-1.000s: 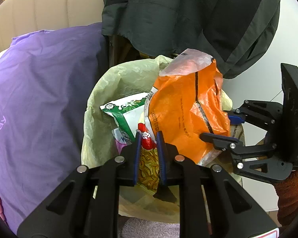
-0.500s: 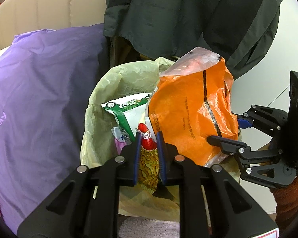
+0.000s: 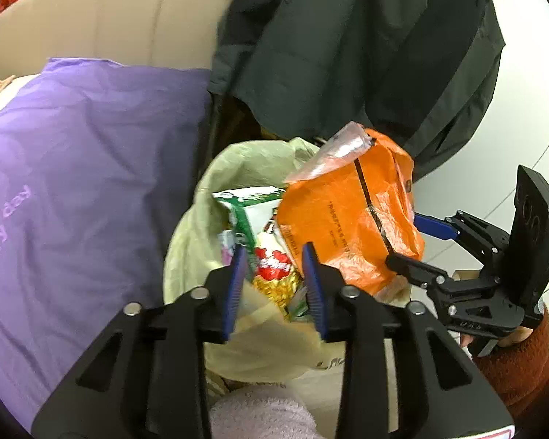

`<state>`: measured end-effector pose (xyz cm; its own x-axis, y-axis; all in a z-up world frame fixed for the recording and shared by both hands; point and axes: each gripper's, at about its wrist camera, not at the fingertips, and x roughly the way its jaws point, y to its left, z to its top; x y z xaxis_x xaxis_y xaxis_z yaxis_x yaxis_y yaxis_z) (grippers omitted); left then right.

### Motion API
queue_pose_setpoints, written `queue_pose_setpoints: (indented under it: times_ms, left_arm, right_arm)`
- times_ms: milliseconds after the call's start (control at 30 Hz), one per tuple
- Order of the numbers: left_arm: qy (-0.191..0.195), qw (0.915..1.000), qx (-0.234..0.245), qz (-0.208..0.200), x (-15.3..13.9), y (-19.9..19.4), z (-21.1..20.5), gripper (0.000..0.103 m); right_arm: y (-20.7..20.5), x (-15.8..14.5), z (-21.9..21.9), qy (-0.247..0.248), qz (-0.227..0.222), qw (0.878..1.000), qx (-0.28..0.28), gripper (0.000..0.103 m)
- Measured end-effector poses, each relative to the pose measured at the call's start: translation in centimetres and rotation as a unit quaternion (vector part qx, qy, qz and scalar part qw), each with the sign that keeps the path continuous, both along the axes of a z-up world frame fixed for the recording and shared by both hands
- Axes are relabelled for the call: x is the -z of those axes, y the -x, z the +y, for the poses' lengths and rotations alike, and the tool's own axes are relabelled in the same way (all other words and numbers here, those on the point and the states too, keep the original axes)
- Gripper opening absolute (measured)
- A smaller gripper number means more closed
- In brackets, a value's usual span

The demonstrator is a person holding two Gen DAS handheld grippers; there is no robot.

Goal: Collect trash
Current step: 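Open both tools to drop the items into the yellow bag, then move both tools back over the bed toward the remaining wrappers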

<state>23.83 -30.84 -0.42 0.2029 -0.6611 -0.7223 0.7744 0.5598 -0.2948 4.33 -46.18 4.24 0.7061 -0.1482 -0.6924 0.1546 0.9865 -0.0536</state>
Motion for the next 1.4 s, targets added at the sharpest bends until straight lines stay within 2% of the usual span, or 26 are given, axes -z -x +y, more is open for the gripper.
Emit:
queue_pose_setpoints:
  times_ms: [200,400,733,1067,1400]
  left_arm:
    - [0.031,0.9988,-0.034,-0.017,-1.6,0.5,4.3,0.035]
    - [0.046,0.9949,-0.055,-0.072,-3.3,0.6,10.4,0.035]
    - [-0.018,0.9866,-0.131,-0.096,-2.3,-1.7,23.6,0.036]
    - [-0.037,0.9661,-0.238,-0.093,-2.2,-2.8,37.3,0.042]
    - [0.008,0.9394,-0.339,-0.049,-0.4,-4.9,46.0,0.043]
  right_arm:
    - [1.0,-1.8,1.6,-0.004,-0.049,0.998,0.027,0.057]
    - [0.5,-3.1,5.6,-0.020,-0.070,0.997,-0.002,0.057]
    - [-3.8,-2.9,16.1,0.019,-0.049,0.995,-0.089,0.057]
    - [-8.4,-1.8,22.9,0.014,-0.036,0.990,-0.136,0.057]
    - [-10.4,1.0,26.9,0.008,-0.011,0.989,-0.149,0.057]
